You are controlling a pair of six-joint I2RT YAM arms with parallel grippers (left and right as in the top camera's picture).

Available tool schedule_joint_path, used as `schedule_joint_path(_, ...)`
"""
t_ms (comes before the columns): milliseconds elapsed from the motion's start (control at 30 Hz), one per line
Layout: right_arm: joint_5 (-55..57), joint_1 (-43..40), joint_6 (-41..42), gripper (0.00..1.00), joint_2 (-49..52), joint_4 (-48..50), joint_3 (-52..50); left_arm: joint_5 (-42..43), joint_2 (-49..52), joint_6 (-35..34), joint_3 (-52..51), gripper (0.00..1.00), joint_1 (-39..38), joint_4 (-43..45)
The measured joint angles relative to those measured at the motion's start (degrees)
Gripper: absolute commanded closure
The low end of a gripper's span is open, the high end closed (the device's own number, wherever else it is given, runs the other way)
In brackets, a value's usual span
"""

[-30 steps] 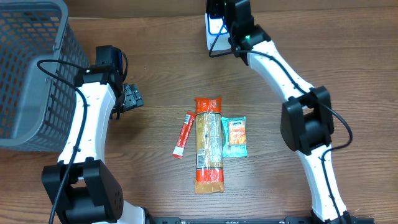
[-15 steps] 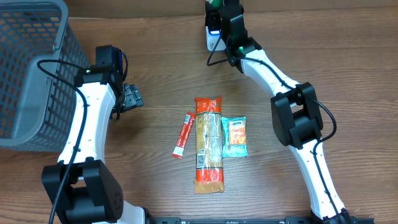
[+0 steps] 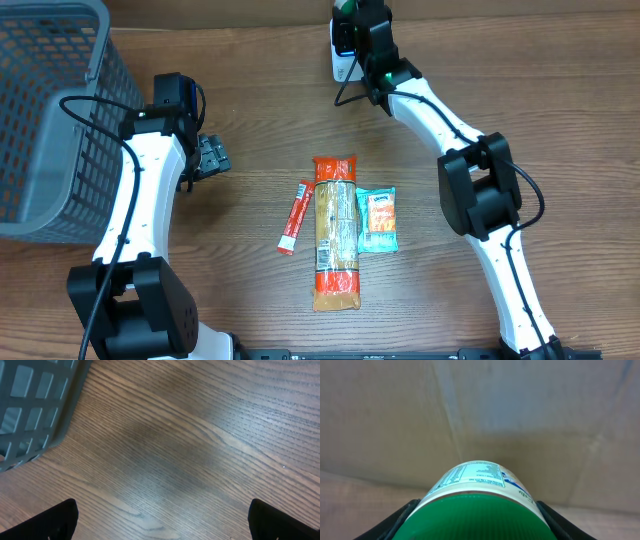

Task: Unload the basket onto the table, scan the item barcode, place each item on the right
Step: 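Hold the green jar in front of the scanner with the right gripper, then carry the jar right and set it down on the table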

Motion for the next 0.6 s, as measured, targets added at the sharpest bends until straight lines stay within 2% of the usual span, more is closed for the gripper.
schedule_joint_path(167, -0.09, -0.48, -0.11, 0.96, -10.34, -16.96, -0.85, 0.00, 0.00, 0.00, 0.00, 0.00, 0.00, 0.02)
schedule_joint_path(300, -0.09, -1.99, -0.07, 0.96, -25.64, -33.31, -0.79, 0.00, 0.00, -0.02, 0.00, 0.00, 0.00, 0.00)
schedule_joint_path(467, 0.28, -6.32, 3.04, 0.96, -44.41, -60.22, 1.44, 0.00, 0.00, 0.00, 0.00, 0.00, 0.00, 0.07)
schedule_joint_path(600, 0.35, -10.95, 5.86, 0.96, -46.36, -80.00, 1.79, 0.00, 0.00, 0.00, 0.00, 0.00, 0.00, 0.04)
